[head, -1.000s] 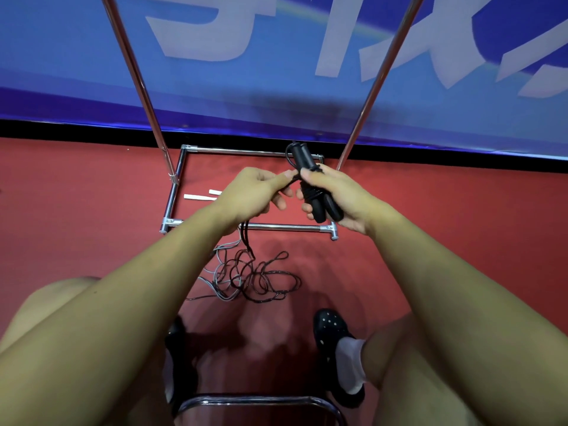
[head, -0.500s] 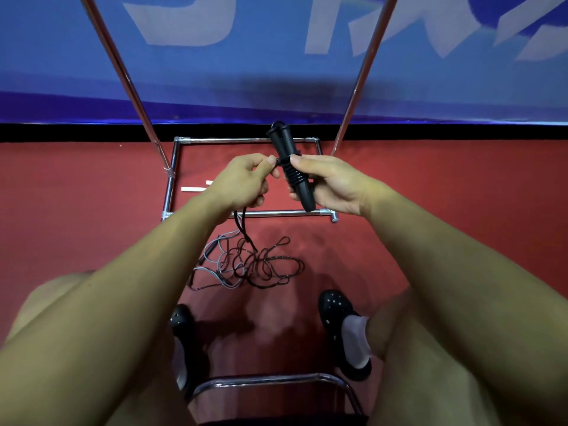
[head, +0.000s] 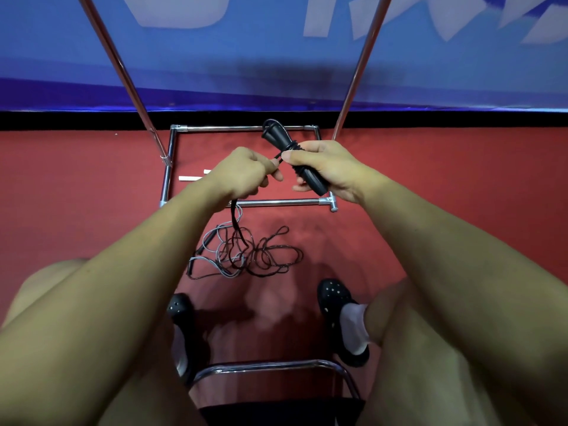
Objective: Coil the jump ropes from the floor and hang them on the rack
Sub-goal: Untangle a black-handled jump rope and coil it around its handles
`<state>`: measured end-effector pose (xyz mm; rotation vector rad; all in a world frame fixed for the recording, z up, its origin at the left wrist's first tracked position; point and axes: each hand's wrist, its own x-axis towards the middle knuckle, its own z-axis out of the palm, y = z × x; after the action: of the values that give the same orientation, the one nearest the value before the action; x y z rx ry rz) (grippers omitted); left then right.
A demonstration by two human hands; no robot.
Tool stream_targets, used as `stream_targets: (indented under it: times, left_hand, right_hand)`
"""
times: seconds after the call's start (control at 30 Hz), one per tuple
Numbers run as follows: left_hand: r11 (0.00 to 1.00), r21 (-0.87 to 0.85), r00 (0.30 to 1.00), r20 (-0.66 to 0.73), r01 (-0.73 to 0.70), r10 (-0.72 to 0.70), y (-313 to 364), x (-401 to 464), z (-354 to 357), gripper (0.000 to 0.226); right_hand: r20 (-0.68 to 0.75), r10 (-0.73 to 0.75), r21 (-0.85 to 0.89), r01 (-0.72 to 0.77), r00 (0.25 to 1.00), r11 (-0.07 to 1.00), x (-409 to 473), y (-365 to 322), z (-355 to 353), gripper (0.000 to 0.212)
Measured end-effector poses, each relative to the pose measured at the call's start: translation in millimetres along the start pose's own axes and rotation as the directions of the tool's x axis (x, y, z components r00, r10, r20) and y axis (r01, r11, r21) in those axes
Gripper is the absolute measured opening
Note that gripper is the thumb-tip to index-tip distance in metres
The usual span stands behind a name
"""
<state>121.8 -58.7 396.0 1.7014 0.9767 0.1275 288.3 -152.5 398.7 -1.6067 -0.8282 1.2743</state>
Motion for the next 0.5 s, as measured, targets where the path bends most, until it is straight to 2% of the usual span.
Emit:
stream_targets:
  times: [0.13,0.23,0.33,0.5]
  left_hand:
    - [0.996,0.079,0.998,0.056,-0.038,0.033,1.6,-2.7,-1.6,0.029]
    - [0.998,0.049,0.996,0.07,-0.051,0.047,3.8,-4.4,-3.1,0.028]
    - [0.999,0.028,0.997,0.069,-0.044,0.042,4.8,-3.5,-3.2,0.029]
    - [1.0,0.023,0.999,0.042,0.004,-0.005,2.7,-3.2,0.9,0.065]
  right_hand:
    - [0.067,0.003,-0.026,-0.001,0.998,1.0,-0.8,-0.1,-2.8,0.016]
    - [0.043,-0.006,-0.03,0.007,0.999,1.0,-1.7,-0.8,-4.8,0.012]
    - [0.048,0.001,-0.05,0.001,0.999,0.999,-3.1,-1.7,-3.9,0.016]
    - [0.058,0.03,-0.146,-0.022,0.998,0.989,-4.8,-0.5,-2.5,0.022]
